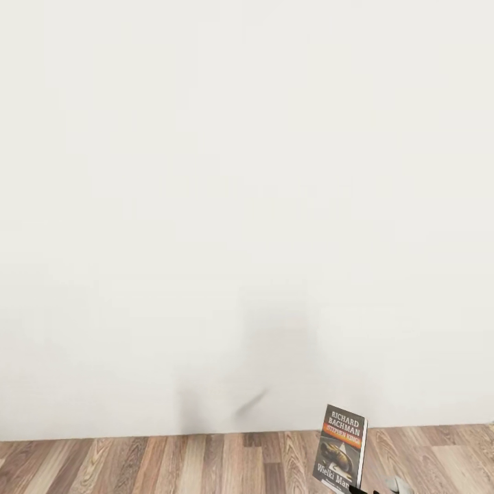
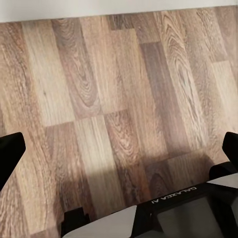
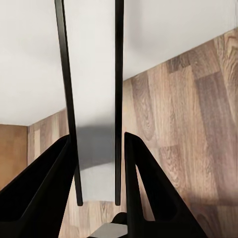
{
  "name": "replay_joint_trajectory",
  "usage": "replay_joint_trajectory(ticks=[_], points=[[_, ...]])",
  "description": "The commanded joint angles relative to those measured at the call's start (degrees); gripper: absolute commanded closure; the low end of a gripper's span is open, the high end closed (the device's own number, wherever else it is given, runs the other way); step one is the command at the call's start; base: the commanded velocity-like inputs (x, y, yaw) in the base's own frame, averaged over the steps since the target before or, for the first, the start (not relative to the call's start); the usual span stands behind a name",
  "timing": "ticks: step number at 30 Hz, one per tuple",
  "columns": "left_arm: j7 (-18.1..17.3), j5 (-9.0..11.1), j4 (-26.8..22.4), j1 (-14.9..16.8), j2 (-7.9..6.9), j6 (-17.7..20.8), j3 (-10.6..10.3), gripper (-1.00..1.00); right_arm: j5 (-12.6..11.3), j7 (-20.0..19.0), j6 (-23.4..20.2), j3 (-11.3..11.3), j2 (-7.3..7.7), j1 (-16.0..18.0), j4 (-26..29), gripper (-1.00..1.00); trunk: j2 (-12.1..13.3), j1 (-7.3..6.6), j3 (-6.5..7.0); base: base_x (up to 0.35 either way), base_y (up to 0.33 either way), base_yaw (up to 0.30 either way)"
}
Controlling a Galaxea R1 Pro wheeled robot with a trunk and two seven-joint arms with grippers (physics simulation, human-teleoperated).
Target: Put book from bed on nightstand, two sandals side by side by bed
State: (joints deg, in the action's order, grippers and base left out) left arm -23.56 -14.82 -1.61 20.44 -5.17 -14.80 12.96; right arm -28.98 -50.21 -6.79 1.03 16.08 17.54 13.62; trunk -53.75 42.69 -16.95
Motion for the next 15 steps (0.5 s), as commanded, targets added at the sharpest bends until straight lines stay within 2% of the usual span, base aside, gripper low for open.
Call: replay_joint_trajectory(ticks=[1, 15], points=[[-0.1, -0.6, 0.0, 0.0, -0.02, -0.2, 0.5, -1.0, -0.4, -0.2, -0.6, 0.1, 0.0, 0.0, 0.0, 1.0, -0.1, 0.01, -0.07, 0.0, 0.0, -0.139], [-0.1, -0.6, 0.0, 0.0, -0.02, -0.2, 0.5, -1.0, -0.3, -0.1, -0.6, 0.1, 0.0, 0.0, 0.0, 1.0, -0.1, 0.01, -0.07, 0.0, 0.0, -0.143]])
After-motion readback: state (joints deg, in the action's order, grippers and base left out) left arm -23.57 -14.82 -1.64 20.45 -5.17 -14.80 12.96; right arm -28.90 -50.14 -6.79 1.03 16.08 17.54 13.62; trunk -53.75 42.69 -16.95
